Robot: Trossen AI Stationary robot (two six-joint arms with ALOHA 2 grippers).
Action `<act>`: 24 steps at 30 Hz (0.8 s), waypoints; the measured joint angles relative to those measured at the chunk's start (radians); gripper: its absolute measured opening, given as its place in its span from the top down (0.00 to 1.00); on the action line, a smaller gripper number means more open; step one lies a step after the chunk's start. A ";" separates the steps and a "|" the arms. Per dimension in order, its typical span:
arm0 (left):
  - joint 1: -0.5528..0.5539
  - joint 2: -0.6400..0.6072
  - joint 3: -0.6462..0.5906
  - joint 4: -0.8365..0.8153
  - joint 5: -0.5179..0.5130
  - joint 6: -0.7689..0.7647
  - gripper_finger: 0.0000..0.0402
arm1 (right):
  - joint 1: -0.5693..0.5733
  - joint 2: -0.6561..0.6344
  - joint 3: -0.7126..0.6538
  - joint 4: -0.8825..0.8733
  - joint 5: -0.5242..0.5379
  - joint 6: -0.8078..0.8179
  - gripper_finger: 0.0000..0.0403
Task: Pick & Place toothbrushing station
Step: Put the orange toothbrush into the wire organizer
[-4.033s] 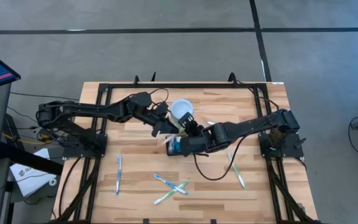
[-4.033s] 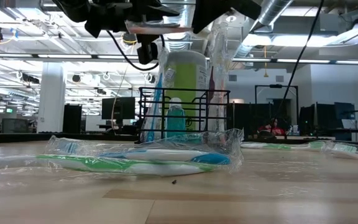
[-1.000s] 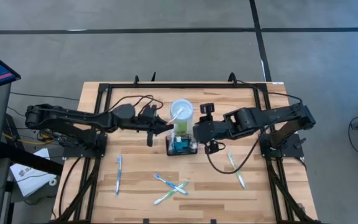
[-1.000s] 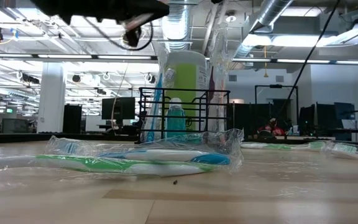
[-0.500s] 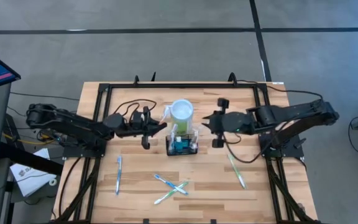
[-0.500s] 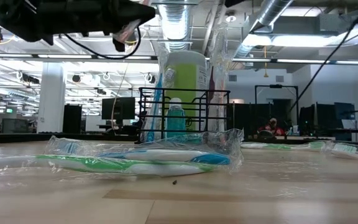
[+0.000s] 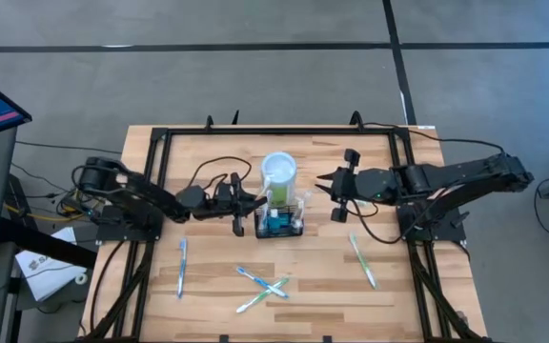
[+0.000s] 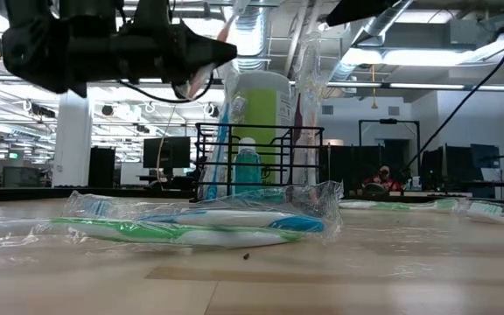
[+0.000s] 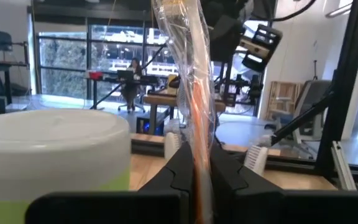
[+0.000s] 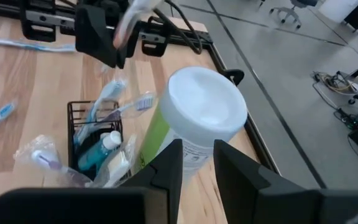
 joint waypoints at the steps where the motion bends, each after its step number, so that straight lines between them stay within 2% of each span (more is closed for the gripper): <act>1: -0.004 0.021 0.000 0.029 -0.004 0.001 0.98 | 0.000 0.002 0.000 0.002 0.000 -0.001 0.80; 7: -0.044 0.116 0.000 0.166 -0.053 0.067 0.98 | 0.000 0.007 0.001 0.002 0.000 -0.008 0.80; 15: -0.078 0.132 -0.001 0.166 -0.147 0.130 0.98 | 0.000 0.007 0.001 -0.002 0.000 -0.008 0.80; 24: -0.108 0.132 -0.024 0.166 -0.155 0.101 0.98 | 0.003 0.007 0.001 -0.013 0.000 -0.008 0.80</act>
